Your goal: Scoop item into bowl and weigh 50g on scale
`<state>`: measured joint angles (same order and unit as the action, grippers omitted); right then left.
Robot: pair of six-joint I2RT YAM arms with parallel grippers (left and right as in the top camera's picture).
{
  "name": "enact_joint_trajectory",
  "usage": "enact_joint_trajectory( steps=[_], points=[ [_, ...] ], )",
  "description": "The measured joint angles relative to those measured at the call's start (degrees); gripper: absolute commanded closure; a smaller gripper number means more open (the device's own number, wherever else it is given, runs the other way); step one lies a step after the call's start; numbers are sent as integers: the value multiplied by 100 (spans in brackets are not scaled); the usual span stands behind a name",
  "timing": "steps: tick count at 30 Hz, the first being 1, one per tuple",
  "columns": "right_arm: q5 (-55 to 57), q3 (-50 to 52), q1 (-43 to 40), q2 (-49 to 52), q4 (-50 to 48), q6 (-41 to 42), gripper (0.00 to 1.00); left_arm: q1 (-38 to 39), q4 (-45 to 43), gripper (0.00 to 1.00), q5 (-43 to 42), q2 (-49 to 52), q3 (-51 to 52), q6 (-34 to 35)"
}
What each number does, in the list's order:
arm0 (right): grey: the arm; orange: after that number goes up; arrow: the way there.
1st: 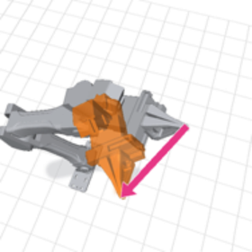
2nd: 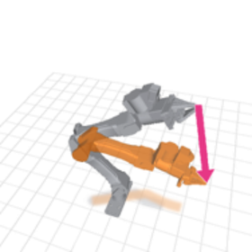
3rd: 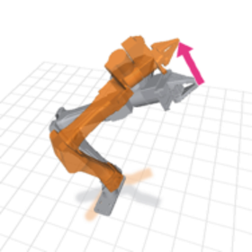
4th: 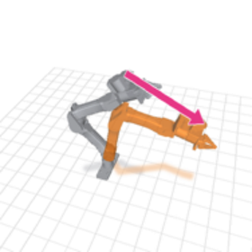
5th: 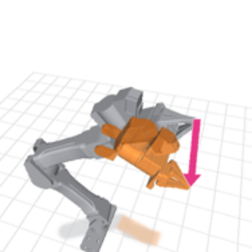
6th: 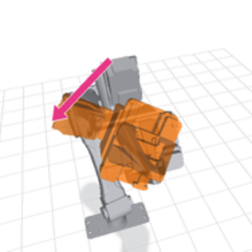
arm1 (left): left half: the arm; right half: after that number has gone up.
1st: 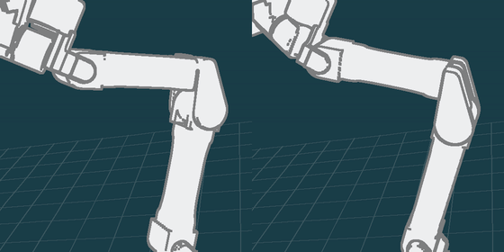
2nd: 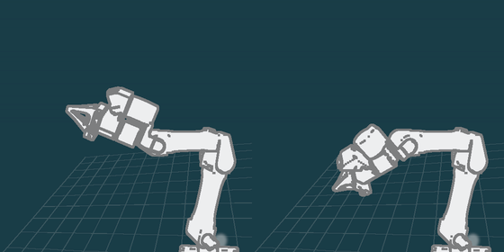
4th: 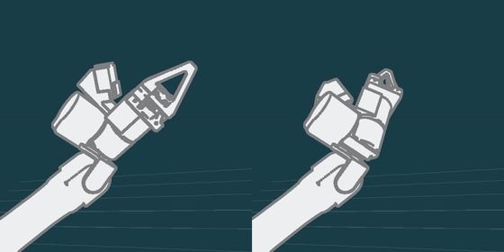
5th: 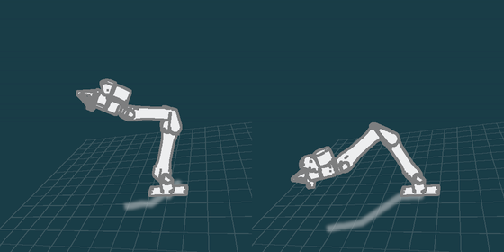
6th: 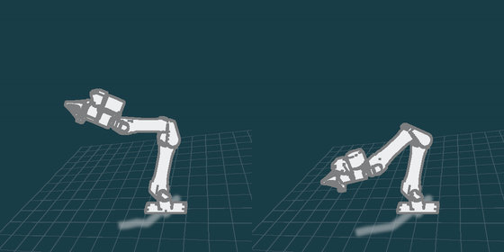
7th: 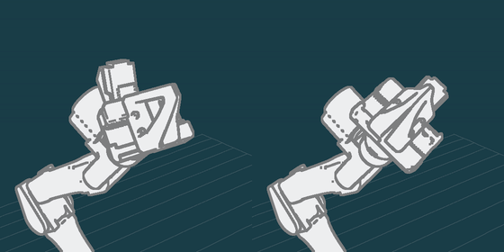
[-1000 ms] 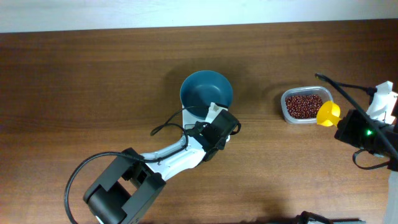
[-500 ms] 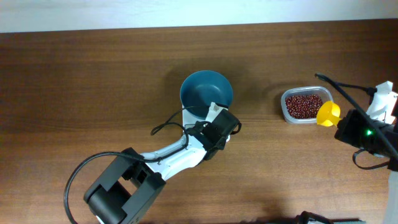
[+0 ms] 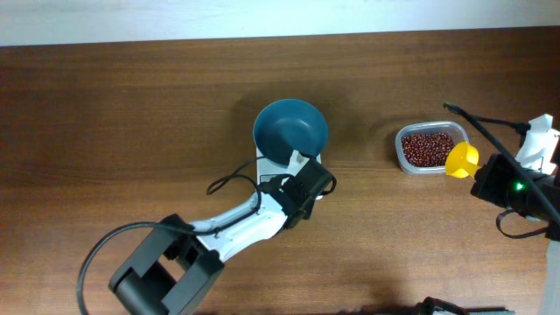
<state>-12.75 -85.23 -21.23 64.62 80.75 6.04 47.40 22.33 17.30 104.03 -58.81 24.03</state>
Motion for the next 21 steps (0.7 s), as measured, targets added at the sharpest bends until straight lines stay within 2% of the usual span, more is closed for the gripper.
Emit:
enact_joint_trajectory(
  steps=[8,13,16,17,20,21],
  points=[
    [0,0,0,0,-52,4,96,254,774,100,-125,-734,118,7],
    [0,0,-2,0,-63,2,96,317,1591,98,-153,-1967,118,68],
    [2,0,0,0,-131,2,96,317,1829,76,-61,-2946,116,96],
    [2,0,0,2,-199,2,96,317,1941,64,66,-3333,116,133],
    [0,0,0,28,-330,2,96,315,2085,34,516,-4138,109,111],
    [0,0,0,57,-339,2,96,299,2124,18,754,-4374,109,160]
  ],
)
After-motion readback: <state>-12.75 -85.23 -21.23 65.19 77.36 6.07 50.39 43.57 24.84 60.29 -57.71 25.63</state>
